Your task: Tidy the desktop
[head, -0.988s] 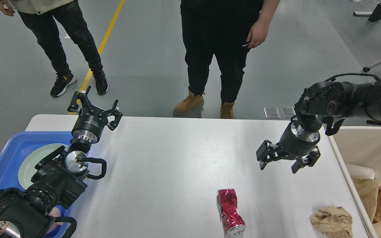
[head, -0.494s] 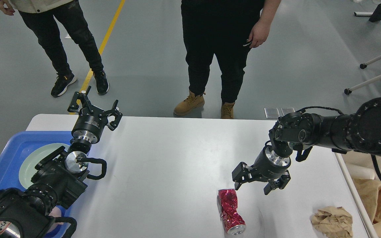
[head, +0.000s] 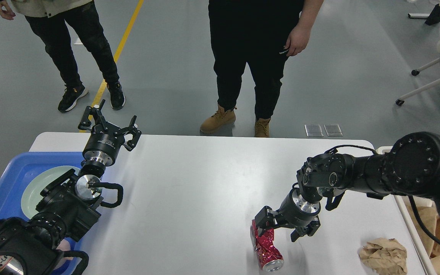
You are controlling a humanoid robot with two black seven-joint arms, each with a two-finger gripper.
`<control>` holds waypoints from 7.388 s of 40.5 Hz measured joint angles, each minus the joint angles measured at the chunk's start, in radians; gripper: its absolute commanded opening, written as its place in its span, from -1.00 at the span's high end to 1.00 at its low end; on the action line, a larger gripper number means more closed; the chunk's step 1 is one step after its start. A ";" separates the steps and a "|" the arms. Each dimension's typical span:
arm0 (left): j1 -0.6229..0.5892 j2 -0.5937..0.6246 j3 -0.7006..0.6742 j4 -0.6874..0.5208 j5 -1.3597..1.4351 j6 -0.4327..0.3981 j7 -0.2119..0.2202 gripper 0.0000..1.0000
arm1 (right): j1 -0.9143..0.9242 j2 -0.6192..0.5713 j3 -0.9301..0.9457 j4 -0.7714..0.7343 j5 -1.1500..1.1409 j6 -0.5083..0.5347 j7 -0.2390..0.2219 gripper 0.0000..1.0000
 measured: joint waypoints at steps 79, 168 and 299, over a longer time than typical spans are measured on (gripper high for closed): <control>-0.001 0.000 0.000 0.000 0.000 0.001 0.000 -0.93 | 0.008 -0.105 0.000 0.039 -0.001 -0.313 -0.165 0.10; -0.001 0.000 0.000 0.000 0.000 0.001 0.000 -0.93 | -0.341 -0.452 0.523 0.060 0.362 0.063 -0.161 -0.82; 0.000 0.000 0.000 0.000 0.000 0.000 0.000 -0.93 | -0.394 -0.657 0.501 -0.533 0.189 -0.519 -0.157 -1.00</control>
